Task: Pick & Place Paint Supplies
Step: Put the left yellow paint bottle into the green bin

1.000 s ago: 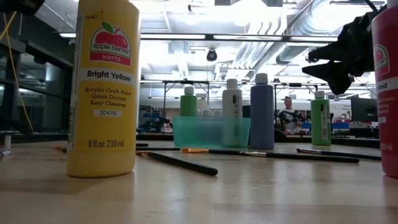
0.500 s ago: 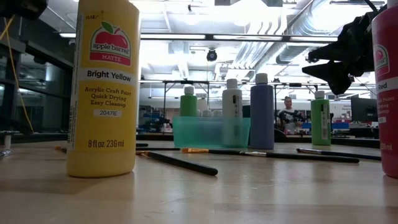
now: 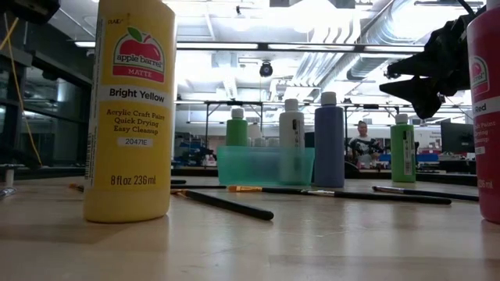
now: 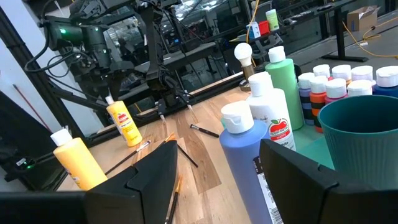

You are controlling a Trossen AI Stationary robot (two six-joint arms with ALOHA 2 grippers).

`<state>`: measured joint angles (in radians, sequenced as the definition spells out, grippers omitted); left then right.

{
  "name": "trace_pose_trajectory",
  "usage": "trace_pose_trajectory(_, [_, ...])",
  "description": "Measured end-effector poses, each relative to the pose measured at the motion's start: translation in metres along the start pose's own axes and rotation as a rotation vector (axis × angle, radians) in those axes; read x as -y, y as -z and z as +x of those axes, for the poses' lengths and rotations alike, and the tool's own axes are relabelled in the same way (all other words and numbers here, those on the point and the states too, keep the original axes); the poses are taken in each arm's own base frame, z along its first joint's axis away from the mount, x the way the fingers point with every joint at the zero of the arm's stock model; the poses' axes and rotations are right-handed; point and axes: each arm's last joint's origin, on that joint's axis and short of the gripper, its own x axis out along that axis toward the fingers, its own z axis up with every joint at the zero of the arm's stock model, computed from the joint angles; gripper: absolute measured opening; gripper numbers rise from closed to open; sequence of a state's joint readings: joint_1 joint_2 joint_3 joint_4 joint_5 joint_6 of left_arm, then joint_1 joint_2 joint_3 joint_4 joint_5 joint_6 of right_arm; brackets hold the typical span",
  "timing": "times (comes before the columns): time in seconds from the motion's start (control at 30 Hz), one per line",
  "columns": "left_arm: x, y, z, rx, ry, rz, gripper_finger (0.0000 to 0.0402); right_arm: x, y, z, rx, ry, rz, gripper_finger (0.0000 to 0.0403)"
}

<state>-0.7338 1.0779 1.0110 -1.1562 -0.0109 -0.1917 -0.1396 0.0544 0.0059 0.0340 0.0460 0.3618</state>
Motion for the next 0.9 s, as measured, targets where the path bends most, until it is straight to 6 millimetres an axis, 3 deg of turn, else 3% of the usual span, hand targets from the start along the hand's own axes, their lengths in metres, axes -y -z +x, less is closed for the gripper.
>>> trace_pose_trajectory(0.3, [0.000,-0.001,0.000,0.005,0.000,-0.050,0.0115,0.000,0.000,0.000,0.000,0.000,0.000,0.0223])
trace_pose_trajectory(0.7, [0.000,-0.001,-0.002,0.005,0.004,-0.145,0.0115,0.000,0.000,0.000,0.000,0.000,0.000,0.0223])
trace_pose_trajectory(0.9, [0.000,-0.008,-0.016,0.064,-0.021,-0.197,0.0115,0.000,0.000,0.000,0.000,0.000,0.000,0.0223])
